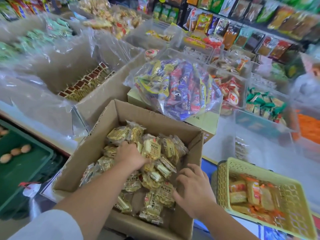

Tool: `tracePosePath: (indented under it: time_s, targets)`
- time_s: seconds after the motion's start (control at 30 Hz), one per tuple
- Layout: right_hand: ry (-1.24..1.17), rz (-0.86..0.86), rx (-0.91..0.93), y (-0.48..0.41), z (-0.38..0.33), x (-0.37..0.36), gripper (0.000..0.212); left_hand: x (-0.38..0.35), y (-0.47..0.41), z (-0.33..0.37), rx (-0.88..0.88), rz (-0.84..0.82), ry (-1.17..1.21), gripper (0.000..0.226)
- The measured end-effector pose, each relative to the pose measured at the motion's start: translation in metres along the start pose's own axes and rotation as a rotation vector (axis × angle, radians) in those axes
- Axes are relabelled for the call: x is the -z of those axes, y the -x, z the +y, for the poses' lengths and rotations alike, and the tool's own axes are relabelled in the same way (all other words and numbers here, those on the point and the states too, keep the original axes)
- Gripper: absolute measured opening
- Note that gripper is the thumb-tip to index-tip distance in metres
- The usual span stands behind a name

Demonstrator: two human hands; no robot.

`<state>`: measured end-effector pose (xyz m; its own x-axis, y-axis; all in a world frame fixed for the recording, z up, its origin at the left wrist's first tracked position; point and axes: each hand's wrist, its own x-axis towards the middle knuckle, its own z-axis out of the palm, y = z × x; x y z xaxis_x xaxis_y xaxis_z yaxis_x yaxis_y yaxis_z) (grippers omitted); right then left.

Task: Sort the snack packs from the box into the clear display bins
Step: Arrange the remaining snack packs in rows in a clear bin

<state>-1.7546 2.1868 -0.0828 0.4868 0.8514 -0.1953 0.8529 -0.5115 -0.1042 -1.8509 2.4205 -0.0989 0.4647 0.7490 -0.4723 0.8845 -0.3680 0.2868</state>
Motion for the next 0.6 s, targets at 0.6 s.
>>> tracePosePath:
  time_s: [0.6]
  targets:
    - [0.069,-0.032,-0.007,-0.001,-0.001,0.000,0.062,-0.019,0.043,-0.023,-0.203,0.079,-0.018,0.091]
